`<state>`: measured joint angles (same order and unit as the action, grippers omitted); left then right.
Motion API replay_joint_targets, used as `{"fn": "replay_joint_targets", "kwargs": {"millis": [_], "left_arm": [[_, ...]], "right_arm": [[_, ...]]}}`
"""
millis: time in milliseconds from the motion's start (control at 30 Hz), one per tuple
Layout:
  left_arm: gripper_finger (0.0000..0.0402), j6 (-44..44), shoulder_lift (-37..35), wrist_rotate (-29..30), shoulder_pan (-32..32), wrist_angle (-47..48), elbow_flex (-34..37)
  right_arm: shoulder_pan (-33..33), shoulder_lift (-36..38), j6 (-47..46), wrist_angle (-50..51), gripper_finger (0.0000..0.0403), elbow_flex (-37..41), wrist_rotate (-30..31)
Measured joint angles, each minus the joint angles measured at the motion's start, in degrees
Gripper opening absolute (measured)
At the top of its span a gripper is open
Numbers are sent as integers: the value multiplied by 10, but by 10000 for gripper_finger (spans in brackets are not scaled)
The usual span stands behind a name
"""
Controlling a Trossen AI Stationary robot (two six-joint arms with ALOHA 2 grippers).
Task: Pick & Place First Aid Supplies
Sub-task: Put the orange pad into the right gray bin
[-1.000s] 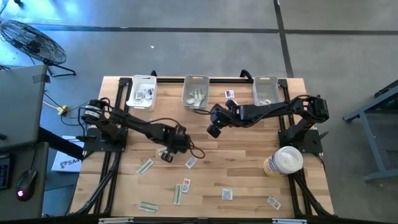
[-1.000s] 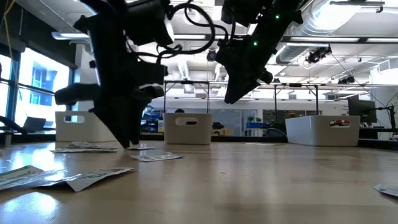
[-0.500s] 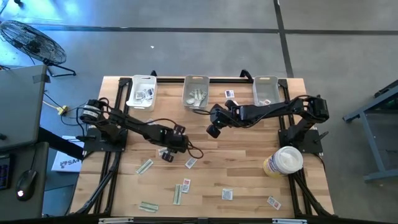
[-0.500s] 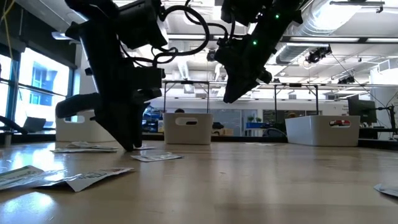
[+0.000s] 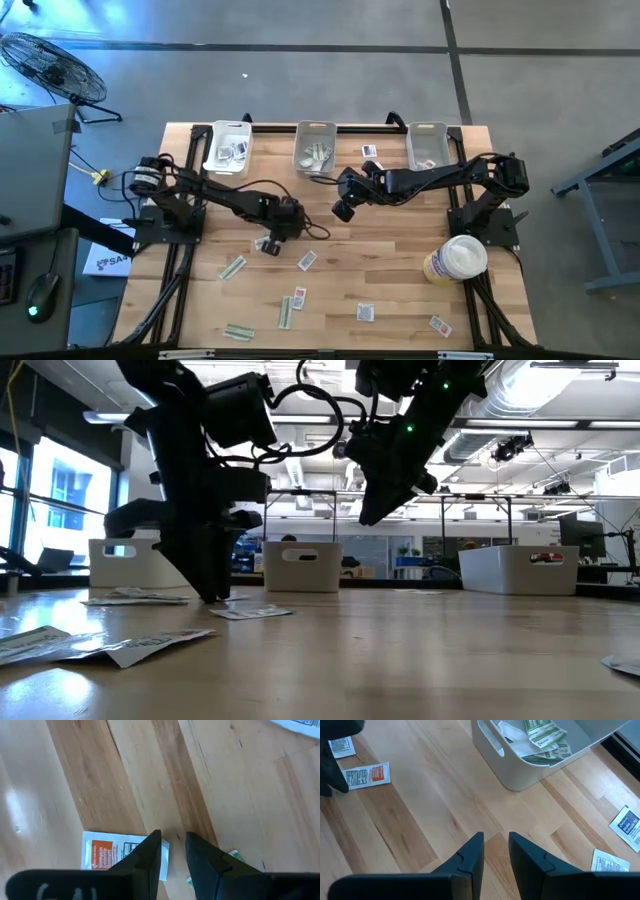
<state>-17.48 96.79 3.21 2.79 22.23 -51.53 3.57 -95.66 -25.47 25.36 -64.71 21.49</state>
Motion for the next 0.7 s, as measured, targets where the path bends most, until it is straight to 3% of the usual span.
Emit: {"fn": "replay_joint_targets", "kwargs": {"millis": [433, 700], "left_arm": [[85, -1, -10, 22, -10, -19, -2], [85, 41, -11, 6, -5, -15, -2]], "right_arm": [[0, 0, 0, -3, 83, 0, 2], [0, 0, 0, -4, 83, 0, 1]]}}
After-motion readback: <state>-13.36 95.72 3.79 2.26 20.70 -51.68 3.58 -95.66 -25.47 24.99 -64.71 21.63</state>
